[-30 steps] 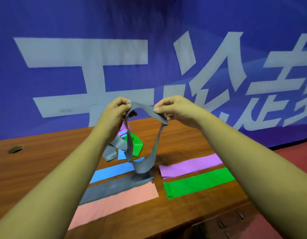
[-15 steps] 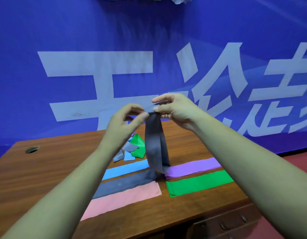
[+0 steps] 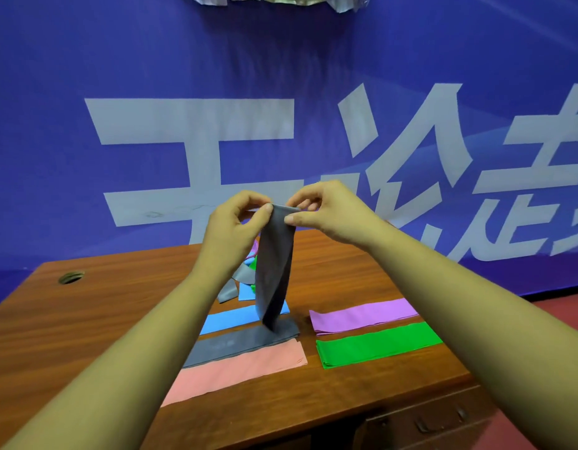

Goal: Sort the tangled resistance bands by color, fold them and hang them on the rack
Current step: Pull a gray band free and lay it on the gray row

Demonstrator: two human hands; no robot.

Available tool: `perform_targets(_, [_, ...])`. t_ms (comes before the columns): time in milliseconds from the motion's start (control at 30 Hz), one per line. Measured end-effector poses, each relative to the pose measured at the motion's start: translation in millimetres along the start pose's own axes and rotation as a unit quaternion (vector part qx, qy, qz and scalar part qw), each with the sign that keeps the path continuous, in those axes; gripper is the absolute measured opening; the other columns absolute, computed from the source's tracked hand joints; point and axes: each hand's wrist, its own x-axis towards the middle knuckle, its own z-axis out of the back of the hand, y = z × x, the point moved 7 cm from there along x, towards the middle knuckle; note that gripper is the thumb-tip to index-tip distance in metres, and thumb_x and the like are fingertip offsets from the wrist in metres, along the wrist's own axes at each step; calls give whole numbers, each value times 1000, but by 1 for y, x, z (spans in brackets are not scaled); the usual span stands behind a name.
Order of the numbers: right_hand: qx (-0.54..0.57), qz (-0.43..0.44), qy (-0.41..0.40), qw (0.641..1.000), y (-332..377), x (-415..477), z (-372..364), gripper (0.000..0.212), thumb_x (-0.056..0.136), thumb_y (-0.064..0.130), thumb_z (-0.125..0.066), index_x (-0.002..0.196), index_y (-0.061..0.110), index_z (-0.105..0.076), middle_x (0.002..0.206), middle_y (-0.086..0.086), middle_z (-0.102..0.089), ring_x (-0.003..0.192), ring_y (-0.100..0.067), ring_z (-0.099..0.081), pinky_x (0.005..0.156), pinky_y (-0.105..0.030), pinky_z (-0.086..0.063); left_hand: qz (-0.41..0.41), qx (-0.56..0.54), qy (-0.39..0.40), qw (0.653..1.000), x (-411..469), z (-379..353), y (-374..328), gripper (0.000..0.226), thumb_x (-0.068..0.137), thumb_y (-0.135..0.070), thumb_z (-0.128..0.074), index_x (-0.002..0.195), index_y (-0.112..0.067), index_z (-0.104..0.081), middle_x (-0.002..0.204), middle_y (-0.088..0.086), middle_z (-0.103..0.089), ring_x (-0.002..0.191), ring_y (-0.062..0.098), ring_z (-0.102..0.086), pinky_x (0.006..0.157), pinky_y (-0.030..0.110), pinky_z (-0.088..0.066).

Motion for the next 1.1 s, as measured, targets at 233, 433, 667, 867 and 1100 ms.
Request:
perform_targets(233, [-19,15,46,999,17,6,-20,14,88,26,-67,93,13,-71,81,-2,-69,73,-12,-64,69,-31,-53,69,-101,34,992,-11,-1,15,5,97,-16,-57,99,-13,-60,85,14,-68,80,21,-68,76,34,-59])
perform_targets(433, [99,-18,-20,995,21,18,-24,11,87,15,-66,85,4,-69,75,-9,-67,65,-15,-59,60,-36,-53,221,-207,187,934,-49,-23,65,40,80,-39,-70,111,-14,-62,101,21,-68,92,36,-62,85,48,-48])
perform_targets(667, [233,-121,-113,958,-10,33,-22,9,87,8,-63,78,9,-63,74,-7,-62,61,-17,-58,58,-31,-50,293,-193,242,905,-101,-13,109,46,76,-33,-73,119,-15,-66,96,4,-74,86,18,-68,84,38,-53])
perform_targets(867, [269,-200,-171,926,-57,38,-32,18,87,6,-57,71,11,-55,76,-13,-54,65,-22,-56,51,-26,-46,351,-184,185,899,-124,22,143,27,79,-25,-71,99,-8,-68,74,4,-67,68,16,-61,63,24,-51])
perform_targets(1100, [308,-305,-150,889,-116,11,-83,23,90,0,-59,72,14,-53,75,-12,-58,56,-17,-57,45,-25,-50,418,-143,79,893,-128,82,194,11,91,-11,-63,97,-12,-72,78,4,-64,65,13,-54,58,21,-51])
